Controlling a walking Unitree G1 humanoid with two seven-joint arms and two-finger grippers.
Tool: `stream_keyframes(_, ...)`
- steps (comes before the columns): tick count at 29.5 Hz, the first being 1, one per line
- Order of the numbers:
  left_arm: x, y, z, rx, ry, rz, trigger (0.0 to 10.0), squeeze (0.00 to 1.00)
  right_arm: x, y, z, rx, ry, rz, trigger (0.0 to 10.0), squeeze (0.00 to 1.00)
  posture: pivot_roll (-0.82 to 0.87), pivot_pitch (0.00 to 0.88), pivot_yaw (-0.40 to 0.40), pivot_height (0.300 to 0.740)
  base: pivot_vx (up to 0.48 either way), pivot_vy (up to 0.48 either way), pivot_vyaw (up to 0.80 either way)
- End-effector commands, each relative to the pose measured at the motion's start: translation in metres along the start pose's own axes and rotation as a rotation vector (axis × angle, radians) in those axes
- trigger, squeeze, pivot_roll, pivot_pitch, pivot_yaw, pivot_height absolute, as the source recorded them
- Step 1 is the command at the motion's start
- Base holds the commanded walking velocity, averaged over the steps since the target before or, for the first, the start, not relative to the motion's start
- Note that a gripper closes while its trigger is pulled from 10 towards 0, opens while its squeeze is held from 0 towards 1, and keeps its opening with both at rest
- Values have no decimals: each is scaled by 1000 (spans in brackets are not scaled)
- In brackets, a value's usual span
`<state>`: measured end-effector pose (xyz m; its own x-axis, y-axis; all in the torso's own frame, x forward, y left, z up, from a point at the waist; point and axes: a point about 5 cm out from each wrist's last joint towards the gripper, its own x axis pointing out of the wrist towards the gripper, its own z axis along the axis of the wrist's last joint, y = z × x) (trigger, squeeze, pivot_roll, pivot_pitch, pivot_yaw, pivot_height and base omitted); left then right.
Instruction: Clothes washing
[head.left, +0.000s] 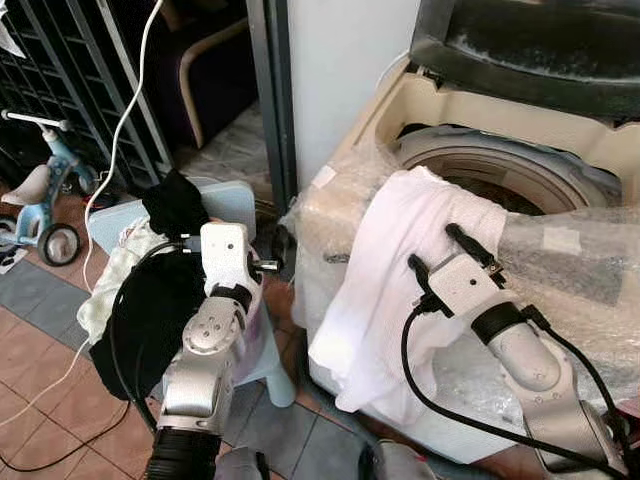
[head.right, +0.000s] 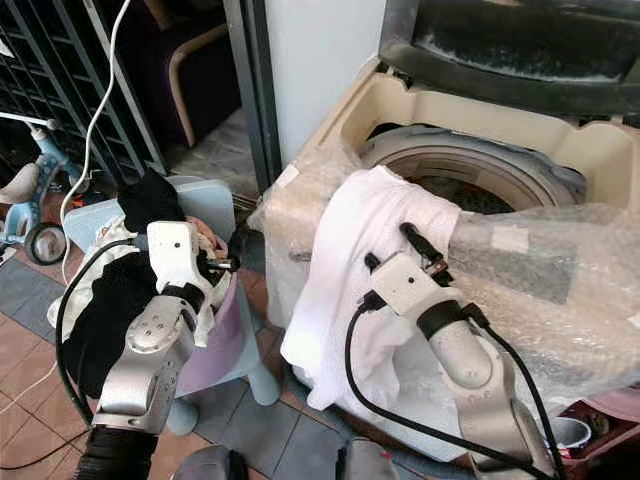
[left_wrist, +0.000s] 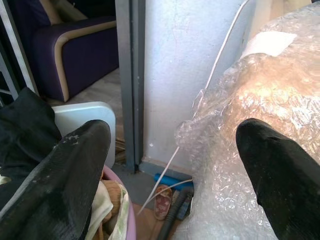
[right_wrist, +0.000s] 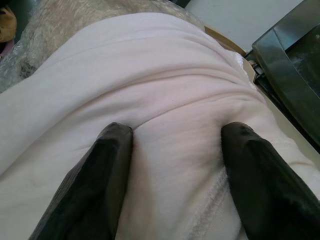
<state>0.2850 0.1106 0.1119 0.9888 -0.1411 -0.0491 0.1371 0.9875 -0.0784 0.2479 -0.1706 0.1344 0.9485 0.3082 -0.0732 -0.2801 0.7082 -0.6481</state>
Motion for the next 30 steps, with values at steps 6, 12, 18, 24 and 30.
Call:
stream_keyframes(6, -2, 3, 2, 4, 2, 17, 10000, 0, 3, 3, -17, 95, 110, 11, 0, 0, -64, 90, 22, 728, 0, 0, 0)
stream_keyframes(12, -5, 4, 1, 3, 8, 25, 10000, 0, 7, 0, -22, 197, 154, 1, 0, 0, -60, 96, 20, 728, 0, 0, 0)
stream_keyframes(18, -6, 3, 1, 5, 15, 24, 10000, 0, 12, -3, -31, 238, 209, 26, 0, 0, -59, 101, 22, 728, 0, 0, 0)
stream_keyframes(24, -6, 3, 1, 9, 21, 22, 10000, 0, 19, -5, -34, 238, 233, 81, 0, 0, -54, 111, 22, 728, 0, 0, 0)
stream_keyframes(30, -8, 4, 1, 13, 27, 27, 10000, 0, 36, -18, -30, 250, 222, 160, 0, 0, -42, 111, 18, 728, 0, 0, 0)
